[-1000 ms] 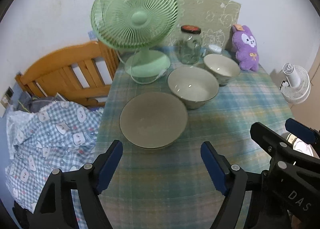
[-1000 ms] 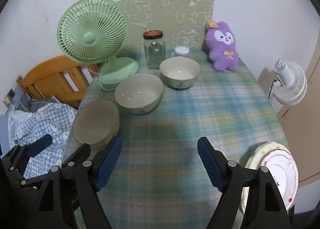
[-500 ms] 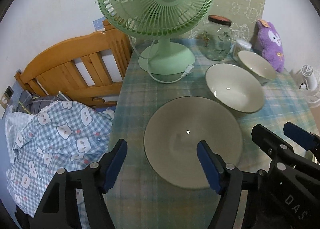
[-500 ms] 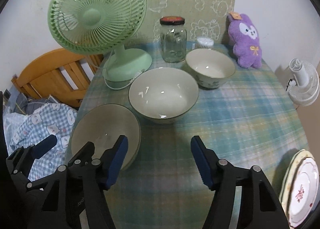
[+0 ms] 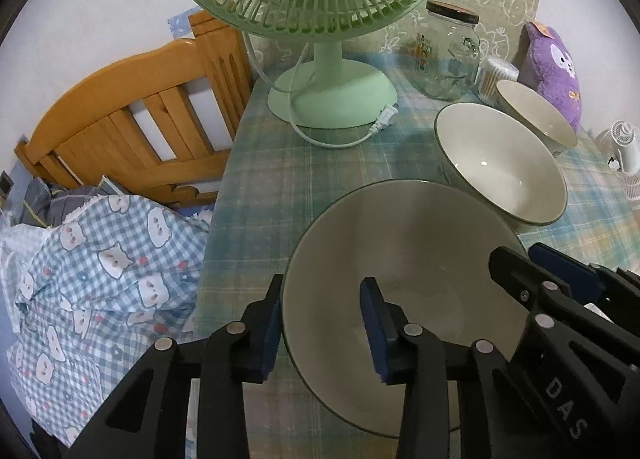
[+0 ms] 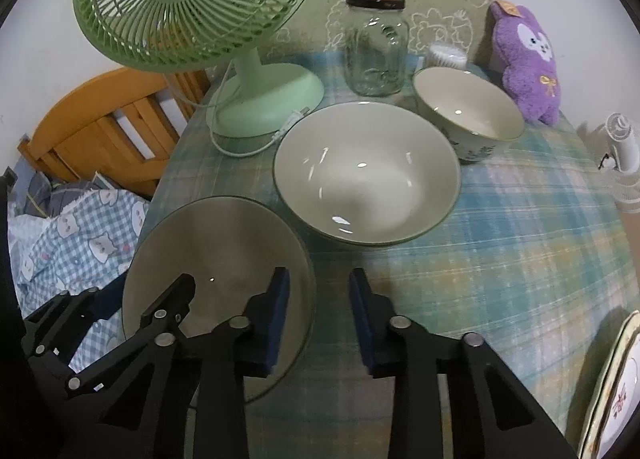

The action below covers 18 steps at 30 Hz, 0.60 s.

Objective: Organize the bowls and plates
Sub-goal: 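Grip the rim of the large cream bowl with both tools, then lift the large bowl with both tools and carry it toward the plate stack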

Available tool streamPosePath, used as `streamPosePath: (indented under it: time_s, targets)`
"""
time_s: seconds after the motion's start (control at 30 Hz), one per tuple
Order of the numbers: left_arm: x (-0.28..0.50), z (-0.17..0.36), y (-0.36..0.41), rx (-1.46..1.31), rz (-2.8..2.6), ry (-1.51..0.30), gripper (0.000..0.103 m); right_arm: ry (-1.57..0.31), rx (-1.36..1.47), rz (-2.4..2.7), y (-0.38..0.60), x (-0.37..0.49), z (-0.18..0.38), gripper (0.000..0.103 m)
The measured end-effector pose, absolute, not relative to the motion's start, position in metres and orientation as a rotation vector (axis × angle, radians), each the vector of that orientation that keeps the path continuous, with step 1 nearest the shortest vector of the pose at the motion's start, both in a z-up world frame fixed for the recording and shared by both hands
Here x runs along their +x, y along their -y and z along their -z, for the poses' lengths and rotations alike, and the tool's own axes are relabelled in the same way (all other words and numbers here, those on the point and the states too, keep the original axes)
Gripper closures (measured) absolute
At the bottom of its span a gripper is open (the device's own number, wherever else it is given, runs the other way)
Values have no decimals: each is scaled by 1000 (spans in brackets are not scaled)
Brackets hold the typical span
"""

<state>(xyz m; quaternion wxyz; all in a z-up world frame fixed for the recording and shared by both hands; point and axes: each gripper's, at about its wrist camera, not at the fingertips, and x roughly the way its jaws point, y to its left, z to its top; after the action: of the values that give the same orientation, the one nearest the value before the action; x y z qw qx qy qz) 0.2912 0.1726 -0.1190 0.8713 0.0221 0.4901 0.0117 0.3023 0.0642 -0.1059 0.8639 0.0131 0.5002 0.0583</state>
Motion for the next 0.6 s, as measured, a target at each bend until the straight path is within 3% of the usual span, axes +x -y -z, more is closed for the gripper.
streamPosePath:
  time_s: [0.13,0.6]
  targets:
    - [291,116,-173,40,20,-1015,67,-1046,35,-142,-68,304,105,80]
    - [278,113,-168,11,28,-1055,68,-1071,-2,-108,-65,287,99,79]
